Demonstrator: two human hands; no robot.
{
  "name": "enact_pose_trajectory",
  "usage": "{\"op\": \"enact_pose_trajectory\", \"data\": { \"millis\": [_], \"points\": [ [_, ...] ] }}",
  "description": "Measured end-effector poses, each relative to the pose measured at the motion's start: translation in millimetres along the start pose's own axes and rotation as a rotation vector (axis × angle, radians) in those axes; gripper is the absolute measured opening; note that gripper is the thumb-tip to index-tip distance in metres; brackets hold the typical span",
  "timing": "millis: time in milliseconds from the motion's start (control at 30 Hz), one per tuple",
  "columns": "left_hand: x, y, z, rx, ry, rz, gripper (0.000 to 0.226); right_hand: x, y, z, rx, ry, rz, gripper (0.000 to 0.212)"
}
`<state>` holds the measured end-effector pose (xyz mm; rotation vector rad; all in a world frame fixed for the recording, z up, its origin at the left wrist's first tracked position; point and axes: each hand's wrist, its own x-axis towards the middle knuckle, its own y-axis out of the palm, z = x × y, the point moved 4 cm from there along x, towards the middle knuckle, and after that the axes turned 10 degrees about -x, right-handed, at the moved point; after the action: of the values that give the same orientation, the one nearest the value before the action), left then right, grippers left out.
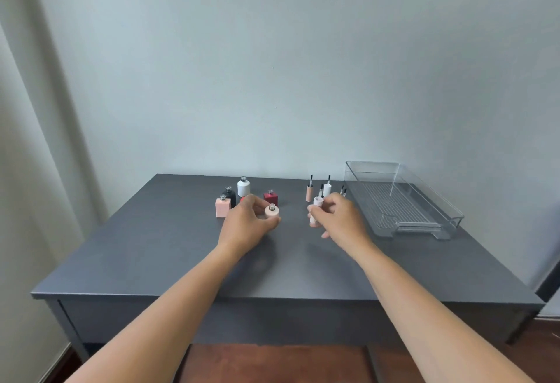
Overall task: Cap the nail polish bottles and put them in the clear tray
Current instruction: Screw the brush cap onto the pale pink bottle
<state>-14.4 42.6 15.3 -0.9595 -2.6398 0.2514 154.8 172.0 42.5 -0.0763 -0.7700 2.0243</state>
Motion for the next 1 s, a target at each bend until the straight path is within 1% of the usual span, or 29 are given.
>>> {"op": "enact_pose_trajectory", "data": {
  "millis": [100, 233, 300, 433, 633, 867, 1000],
  "points": [
    [-3.1, 5.4, -5.6, -0.134, 0.009, 0.033, 0.021, -4.6, -3.1, 10.5, 0.069, -0.058, 0.061, 0.009],
    [-2.8, 6.5, -8.4, -0.224, 0.011, 0.043, 0.022, -2.9, -6.9, 12.6, -0.012, -0.119, 0.053, 0.022],
    [-0.7, 5.5, -8.1, -0.211, 0.016, 0.038, 0.025, -2.1, -7.6, 11.5, 0.0, -0.117, 0.051, 0.023],
    [2.0, 3.6, -4.4, -0.177, 0.025, 0.028, 0.028, -1.8, -9.2, 14.2, 0.022, -0.124, 0.015, 0.015],
    [2.1, 2.9, -2.1, -0.162, 0.031, 0.026, 0.03, -2.9, -5.7, 15.9, -0.049, -0.172, 0.003, 0.013],
    [2.5, 4.2, -5.7, -0.124, 0.07, 0.034, 0.03, -3.3, -3.2, 17.1, -0.111, -0.215, -0.013, 0.014],
    [0.1, 5.4, -13.0, -0.05, 0.121, 0.04, 0.039, -2.0, -5.3, 19.3, -0.114, -0.208, 0.022, 0.021]
  ]
}}
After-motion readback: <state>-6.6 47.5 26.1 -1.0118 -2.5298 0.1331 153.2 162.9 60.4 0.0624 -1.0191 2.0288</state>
